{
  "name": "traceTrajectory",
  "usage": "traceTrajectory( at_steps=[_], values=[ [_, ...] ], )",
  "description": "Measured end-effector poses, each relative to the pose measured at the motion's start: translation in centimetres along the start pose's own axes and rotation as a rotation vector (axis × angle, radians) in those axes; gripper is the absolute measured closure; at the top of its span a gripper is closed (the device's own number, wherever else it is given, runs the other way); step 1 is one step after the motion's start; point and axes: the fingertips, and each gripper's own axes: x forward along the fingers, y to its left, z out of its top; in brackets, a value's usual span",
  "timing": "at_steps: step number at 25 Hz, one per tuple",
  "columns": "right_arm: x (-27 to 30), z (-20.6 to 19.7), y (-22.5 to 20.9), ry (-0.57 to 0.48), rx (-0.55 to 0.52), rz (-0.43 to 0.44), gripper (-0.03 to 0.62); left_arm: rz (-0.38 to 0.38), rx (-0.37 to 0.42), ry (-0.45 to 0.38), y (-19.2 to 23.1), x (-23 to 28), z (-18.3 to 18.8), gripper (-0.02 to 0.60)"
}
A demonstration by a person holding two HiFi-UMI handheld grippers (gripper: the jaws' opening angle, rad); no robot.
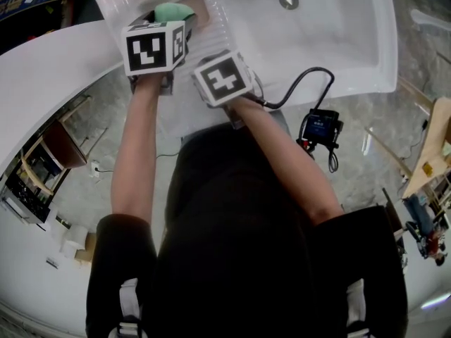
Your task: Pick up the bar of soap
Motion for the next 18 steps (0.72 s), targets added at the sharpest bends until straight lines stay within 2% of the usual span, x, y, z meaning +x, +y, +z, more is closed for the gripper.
traceTrajectory(
  at_steps=[7,11,18],
  values=[
    [-0.1,-0.5,-0.3,0.005,-0.032,-0.034,0.579,-0.018,-0.009,-0.051,-1.2,-2.7,-0.3,0.202],
    [-0.7,-0.9,-1.2,0.009,-0.054,-0.100,0.579,-0.021,-0.043,-0.075,-1.8,-4.7,-0.7,0.202],
    [-3.5,1.7,-1.5,-0.143,-0.043,-0.130,0.579,-0.032,-0.081,-0.114,-2.2,-7.2,-1.7,0.202]
  ],
)
